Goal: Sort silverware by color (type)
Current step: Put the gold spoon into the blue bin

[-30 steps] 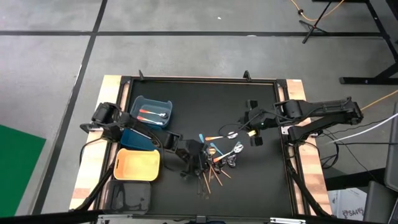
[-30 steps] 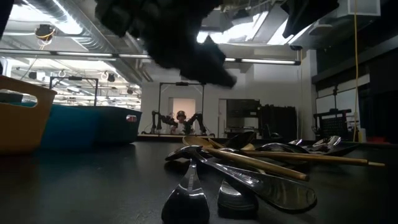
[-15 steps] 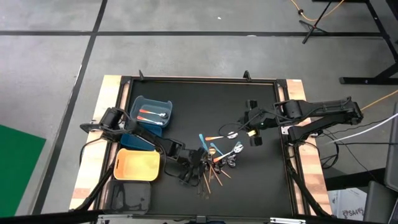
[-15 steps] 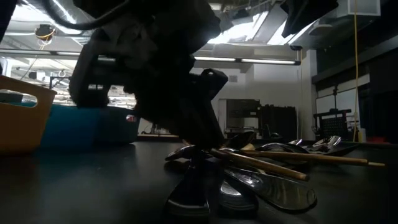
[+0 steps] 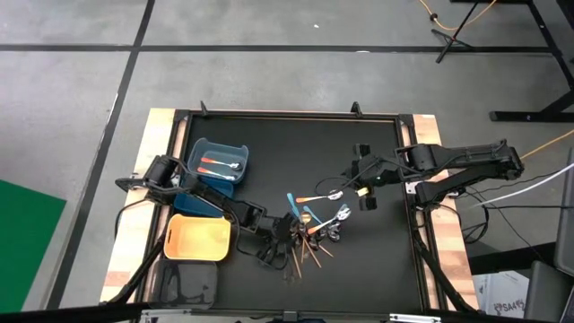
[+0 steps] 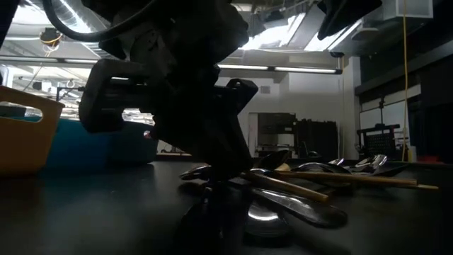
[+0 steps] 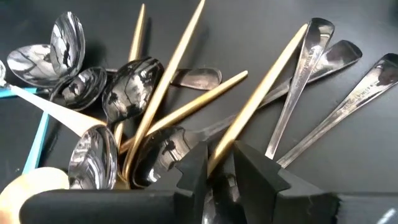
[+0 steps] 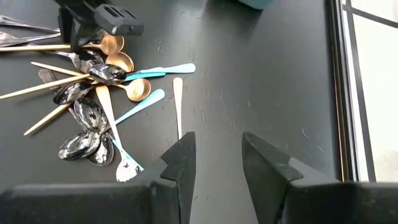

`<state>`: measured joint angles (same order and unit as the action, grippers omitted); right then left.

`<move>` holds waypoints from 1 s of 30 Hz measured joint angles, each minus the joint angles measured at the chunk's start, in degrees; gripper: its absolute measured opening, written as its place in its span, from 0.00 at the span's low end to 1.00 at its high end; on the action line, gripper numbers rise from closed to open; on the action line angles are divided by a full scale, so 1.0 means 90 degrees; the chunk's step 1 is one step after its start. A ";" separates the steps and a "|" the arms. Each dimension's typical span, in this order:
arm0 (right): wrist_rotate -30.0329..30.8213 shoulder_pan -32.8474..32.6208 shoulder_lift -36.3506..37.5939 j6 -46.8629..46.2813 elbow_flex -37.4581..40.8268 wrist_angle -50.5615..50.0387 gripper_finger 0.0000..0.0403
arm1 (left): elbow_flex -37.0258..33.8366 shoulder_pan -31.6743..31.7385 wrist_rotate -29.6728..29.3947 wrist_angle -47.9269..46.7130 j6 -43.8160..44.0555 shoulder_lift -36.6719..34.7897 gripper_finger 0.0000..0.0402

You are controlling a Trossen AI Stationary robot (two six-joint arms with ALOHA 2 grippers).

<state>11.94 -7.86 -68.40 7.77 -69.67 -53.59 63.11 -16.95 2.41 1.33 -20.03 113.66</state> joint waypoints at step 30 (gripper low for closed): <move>-0.0002 0.0000 0.0000 -0.0002 0.0000 -0.0004 0.30 | -0.0024 0.0072 -0.0082 -0.0239 -0.1487 0.0019 0.18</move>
<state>11.92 -7.86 -68.40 7.75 -69.67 -53.63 62.89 -16.30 1.67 -0.82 -33.41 113.83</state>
